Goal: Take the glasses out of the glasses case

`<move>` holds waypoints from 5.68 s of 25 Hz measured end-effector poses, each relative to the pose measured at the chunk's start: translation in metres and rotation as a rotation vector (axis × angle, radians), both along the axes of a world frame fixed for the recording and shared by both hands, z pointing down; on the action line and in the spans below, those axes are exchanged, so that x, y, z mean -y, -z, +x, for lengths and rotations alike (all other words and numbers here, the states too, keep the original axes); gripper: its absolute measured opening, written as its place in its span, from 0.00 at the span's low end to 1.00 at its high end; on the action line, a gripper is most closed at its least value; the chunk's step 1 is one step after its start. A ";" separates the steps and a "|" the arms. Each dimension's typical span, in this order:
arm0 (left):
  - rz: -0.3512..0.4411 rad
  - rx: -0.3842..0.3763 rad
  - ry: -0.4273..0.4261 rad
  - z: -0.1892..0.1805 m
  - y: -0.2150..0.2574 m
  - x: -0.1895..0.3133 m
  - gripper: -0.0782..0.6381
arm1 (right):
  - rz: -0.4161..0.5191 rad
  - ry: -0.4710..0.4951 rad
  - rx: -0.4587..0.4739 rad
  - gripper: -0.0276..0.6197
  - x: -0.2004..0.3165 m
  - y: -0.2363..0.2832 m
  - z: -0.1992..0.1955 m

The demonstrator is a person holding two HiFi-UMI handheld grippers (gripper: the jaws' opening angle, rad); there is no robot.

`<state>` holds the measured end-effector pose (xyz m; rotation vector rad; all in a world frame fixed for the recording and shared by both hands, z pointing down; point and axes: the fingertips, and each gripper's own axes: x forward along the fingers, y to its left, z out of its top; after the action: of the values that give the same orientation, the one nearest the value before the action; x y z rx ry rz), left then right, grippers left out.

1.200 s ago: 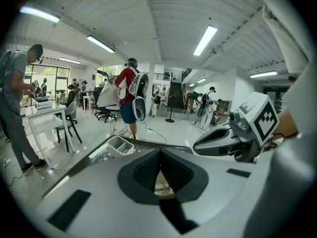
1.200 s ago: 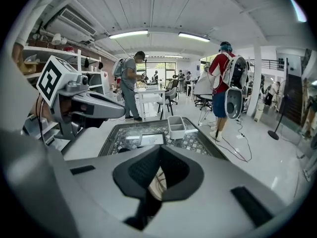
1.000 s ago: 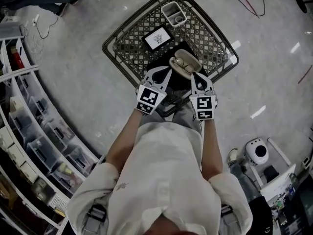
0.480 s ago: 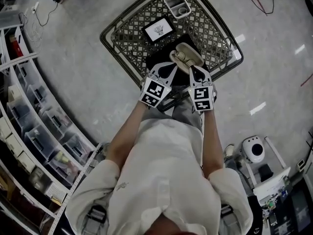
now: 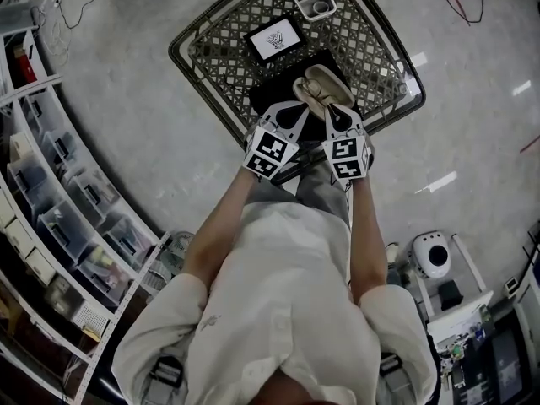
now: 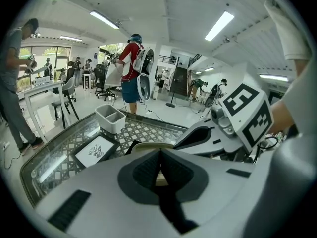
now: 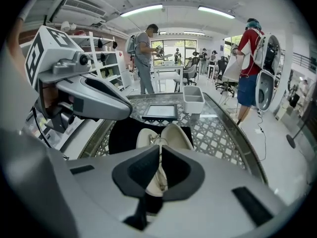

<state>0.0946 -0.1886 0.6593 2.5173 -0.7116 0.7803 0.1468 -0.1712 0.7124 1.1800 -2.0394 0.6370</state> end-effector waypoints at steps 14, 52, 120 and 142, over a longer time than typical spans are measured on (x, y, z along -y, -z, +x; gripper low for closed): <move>-0.021 0.011 0.054 -0.007 -0.011 -0.003 0.13 | -0.081 0.122 -0.036 0.11 0.000 -0.037 -0.013; -0.044 0.038 0.070 -0.016 -0.022 -0.009 0.13 | -0.138 0.248 -0.115 0.08 0.002 -0.086 -0.029; 0.306 -0.221 -0.094 -0.054 0.170 -0.008 0.13 | 0.448 -0.236 -0.065 0.08 -0.032 0.215 -0.022; 0.424 -0.356 -0.176 -0.056 0.247 -0.037 0.13 | 0.640 -0.325 -0.027 0.07 -0.067 0.295 -0.041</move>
<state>0.0386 -0.1513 0.4120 3.0215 -0.5831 0.2289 0.1054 -0.1041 0.4173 1.8979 -2.1099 0.0928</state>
